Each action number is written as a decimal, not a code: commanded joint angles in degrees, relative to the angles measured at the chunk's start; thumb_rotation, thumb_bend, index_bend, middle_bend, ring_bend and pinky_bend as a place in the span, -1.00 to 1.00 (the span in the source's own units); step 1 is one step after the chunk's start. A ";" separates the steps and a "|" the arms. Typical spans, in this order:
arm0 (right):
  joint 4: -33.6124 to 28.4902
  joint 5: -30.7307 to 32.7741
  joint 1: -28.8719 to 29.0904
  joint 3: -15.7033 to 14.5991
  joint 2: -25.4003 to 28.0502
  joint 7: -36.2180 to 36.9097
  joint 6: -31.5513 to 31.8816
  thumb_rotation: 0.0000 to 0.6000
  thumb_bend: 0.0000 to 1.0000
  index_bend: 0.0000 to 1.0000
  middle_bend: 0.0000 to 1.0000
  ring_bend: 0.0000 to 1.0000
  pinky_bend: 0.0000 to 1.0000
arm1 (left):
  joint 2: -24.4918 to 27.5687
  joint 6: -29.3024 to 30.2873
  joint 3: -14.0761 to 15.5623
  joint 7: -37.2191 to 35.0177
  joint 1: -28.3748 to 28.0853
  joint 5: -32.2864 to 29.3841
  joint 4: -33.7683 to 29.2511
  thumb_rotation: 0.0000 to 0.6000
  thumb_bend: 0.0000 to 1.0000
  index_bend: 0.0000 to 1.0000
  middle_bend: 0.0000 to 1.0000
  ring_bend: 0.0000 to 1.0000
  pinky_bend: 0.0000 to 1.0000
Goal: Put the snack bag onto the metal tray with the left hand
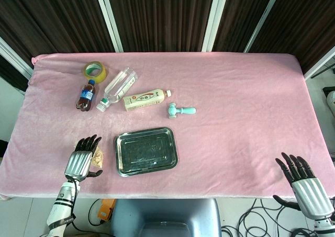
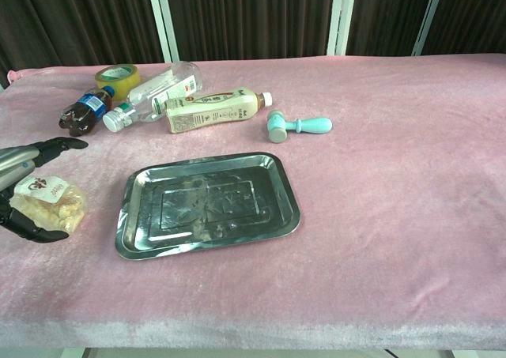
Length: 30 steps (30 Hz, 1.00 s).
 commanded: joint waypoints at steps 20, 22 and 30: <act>-0.31 -0.16 0.45 -0.04 0.31 0.13 -0.69 1.00 -0.95 -1.00 -1.00 -1.00 -0.59 | -3.52 -2.91 -2.57 7.03 -4.13 -5.99 4.34 1.00 -1.00 -1.00 -1.00 -1.00 -0.83; -0.26 -0.23 0.47 -0.08 0.42 0.38 -0.62 1.00 -0.95 -1.00 -1.00 -1.00 -0.59 | -4.30 -3.33 -3.14 8.36 -4.94 -7.40 5.74 1.00 -1.00 -1.00 -1.00 -1.00 -0.81; -0.32 -0.21 0.55 -0.06 0.66 0.95 -0.58 1.00 -0.95 -1.00 -1.00 -1.00 -0.59 | -5.97 -2.33 -3.64 10.01 -5.79 -8.40 9.20 1.00 -0.55 -0.56 -0.49 -0.42 -0.36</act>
